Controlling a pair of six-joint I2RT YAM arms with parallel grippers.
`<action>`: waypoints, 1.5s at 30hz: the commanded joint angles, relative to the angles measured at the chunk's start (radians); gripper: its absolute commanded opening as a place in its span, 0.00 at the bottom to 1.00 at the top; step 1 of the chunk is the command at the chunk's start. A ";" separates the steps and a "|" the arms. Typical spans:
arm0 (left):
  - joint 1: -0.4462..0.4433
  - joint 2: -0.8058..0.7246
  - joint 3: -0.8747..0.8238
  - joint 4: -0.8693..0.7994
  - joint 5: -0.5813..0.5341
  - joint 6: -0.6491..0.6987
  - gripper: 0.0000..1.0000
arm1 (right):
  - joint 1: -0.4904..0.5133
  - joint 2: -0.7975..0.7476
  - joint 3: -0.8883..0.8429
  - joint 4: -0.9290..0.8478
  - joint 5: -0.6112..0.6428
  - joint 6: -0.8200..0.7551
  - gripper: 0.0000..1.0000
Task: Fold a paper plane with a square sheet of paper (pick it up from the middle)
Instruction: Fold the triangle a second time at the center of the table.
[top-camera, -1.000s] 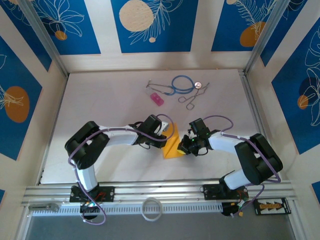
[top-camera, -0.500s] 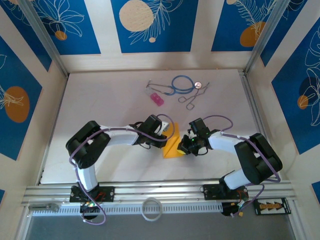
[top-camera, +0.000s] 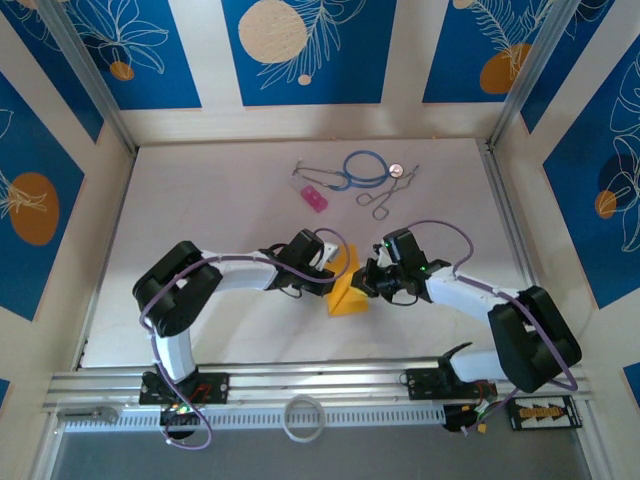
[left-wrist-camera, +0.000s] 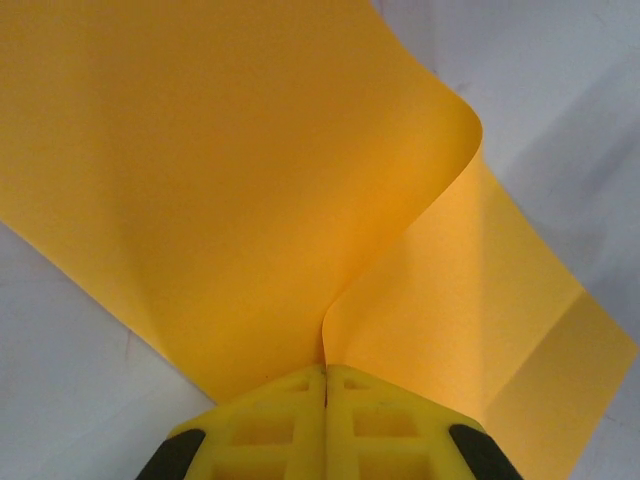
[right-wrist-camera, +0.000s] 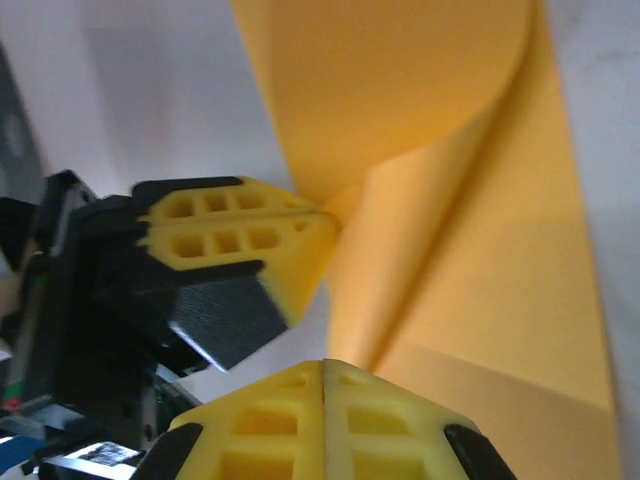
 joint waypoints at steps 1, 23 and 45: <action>0.009 0.029 -0.007 -0.026 0.008 0.017 0.00 | 0.001 0.039 -0.016 0.099 -0.060 0.044 0.01; 0.009 0.035 -0.003 -0.030 0.010 0.018 0.00 | -0.008 0.238 -0.043 0.297 -0.101 0.117 0.00; 0.008 0.045 0.005 -0.039 0.013 0.019 0.00 | -0.047 0.196 -0.002 0.209 -0.078 0.048 0.00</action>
